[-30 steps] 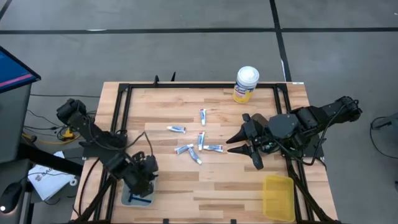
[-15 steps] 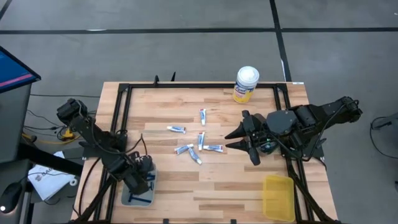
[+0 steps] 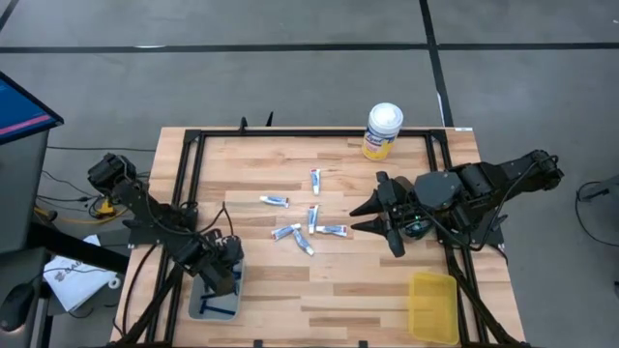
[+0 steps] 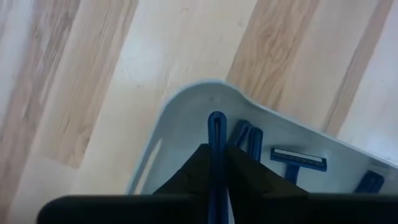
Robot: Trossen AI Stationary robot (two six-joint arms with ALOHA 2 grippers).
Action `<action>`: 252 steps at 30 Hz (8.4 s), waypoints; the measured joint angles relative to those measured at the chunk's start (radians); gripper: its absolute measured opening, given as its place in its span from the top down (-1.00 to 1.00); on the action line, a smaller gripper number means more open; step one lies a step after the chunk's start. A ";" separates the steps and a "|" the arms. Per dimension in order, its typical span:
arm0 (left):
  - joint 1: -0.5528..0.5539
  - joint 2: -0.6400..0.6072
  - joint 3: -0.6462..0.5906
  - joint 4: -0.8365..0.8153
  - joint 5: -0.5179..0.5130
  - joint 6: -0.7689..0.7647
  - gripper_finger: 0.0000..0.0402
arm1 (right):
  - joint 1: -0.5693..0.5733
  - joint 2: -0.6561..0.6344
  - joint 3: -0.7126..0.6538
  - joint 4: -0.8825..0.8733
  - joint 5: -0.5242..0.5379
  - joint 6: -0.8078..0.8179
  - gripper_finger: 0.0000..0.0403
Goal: Pick & Place Travel size toiletries
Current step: Put the blue razor into the gray bin, then put the white toothpaste tube into the yellow bin
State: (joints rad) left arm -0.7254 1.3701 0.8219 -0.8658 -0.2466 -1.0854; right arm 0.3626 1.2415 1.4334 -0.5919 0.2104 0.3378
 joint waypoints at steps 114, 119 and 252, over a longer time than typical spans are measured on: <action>-0.141 -1.298 -0.736 0.654 -0.568 0.537 1.00 | 0.640 0.319 0.000 -0.846 -0.127 1.684 0.97; -0.141 -1.298 -0.736 0.654 -0.568 0.539 1.00 | 0.681 0.406 -0.001 -0.835 -0.148 1.765 0.97; -0.139 -1.297 -0.737 0.752 -0.600 0.435 0.99 | -0.208 0.415 0.034 -0.083 0.225 0.646 -0.23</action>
State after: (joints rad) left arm -0.8642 0.0727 0.0853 -0.1135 -0.8464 -0.6502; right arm 0.1549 1.6566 1.4677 -0.6753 0.4355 0.9841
